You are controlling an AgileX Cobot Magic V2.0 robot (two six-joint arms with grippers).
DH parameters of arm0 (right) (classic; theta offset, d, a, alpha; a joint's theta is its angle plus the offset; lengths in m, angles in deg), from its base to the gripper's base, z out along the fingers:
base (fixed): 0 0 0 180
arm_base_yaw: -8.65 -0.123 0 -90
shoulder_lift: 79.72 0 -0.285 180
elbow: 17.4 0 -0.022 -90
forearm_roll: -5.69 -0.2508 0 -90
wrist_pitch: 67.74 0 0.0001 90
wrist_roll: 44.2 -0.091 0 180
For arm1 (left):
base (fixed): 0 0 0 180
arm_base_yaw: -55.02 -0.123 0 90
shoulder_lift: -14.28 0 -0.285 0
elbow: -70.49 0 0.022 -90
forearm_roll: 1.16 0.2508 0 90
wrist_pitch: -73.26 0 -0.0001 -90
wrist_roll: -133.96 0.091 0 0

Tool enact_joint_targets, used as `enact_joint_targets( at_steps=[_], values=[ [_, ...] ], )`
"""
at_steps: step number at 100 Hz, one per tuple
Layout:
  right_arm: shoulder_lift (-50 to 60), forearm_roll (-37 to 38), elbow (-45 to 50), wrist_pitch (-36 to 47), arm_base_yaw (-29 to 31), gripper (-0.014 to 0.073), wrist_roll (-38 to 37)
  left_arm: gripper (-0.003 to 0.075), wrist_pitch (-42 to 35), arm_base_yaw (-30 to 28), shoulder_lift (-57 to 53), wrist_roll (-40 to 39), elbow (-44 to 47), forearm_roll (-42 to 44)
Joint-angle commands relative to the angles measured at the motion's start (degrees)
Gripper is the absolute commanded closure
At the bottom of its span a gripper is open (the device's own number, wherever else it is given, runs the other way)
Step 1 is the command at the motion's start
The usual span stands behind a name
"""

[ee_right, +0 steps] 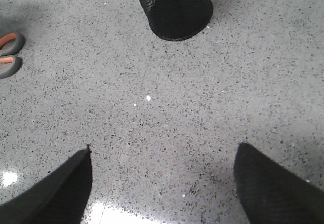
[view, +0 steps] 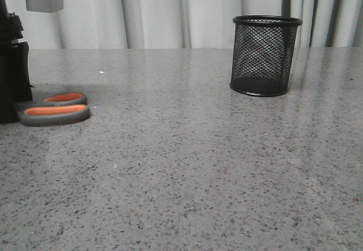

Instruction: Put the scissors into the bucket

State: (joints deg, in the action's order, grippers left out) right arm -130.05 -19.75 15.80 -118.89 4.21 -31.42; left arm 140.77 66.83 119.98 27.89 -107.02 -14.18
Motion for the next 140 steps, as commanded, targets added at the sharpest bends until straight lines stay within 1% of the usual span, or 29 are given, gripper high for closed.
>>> enact_joint_targets(
  at_steps=[1, 6, 8, 13, 16, 17, 36, 54, 71, 96, 105, 121, 140],
  values=[
    [-0.22, -1.42, -1.85, 3.27, 0.19, 0.0072, 0.38, 0.0444, 1.45, 0.45, -0.58, -0.12, -0.53, -1.70],
    [-0.22, -1.42, -1.85, 3.27, 0.19, 0.0072, 0.38, 0.0545, 2.34, 0.45, -0.58, -0.12, -0.53, -1.70],
    [-0.22, -1.42, -1.85, 3.27, 0.19, 0.0072, 0.38, 0.0573, 2.75, 0.45, -0.58, -0.12, -0.61, -1.70],
    [-0.22, -1.42, -1.85, 3.27, 0.19, 0.0072, 0.38, 0.0685, 3.83, 0.45, -0.58, -0.12, -0.61, -1.70],
    [-0.22, -1.42, -1.85, 3.27, 0.19, 0.0072, 0.38, 0.0738, 4.47, 0.45, -0.58, -0.12, -0.61, -1.70],
    [-0.22, -1.42, -1.85, 3.27, 0.19, 0.0072, 0.38, 0.0743, 4.47, 0.45, -0.58, -0.23, -0.61, -1.70],
    [-0.22, -1.42, -1.85, 3.27, 0.19, 0.0072, 0.38, 0.0741, 4.47, 0.45, -3.36, -3.32, -2.11, -1.59],
    [-0.22, -1.75, -1.85, 3.16, 0.19, 0.0072, 0.38, 0.0741, 4.47, 0.45, -10.15, -5.98, -5.83, -1.59],
    [-0.22, -4.86, -1.85, 3.36, 0.19, 0.0072, 0.38, 0.0741, 4.47, 0.45, -18.89, -8.14, -9.01, -1.70],
    [-0.22, -11.27, -1.85, 5.14, 0.19, 0.0072, 1.14, 0.0741, 4.37, 0.45, -32.96, -9.50, -10.93, -2.93],
    [-0.22, -16.59, -1.85, 5.14, 0.19, 0.0072, 4.85, 0.0741, 4.37, 0.45, -36.57, -9.50, -10.93, -2.93],
    [-0.22, -29.25, -1.85, 4.62, 0.19, 0.0072, 11.84, 0.0741, 4.37, 0.45, -38.95, -9.50, -10.93, -3.65],
    [-0.22, -43.56, -1.97, 1.08, 0.19, 0.0072, 19.98, 0.0741, 4.37, 0.45, -38.95, -9.50, -10.93, -10.21]
  ],
)
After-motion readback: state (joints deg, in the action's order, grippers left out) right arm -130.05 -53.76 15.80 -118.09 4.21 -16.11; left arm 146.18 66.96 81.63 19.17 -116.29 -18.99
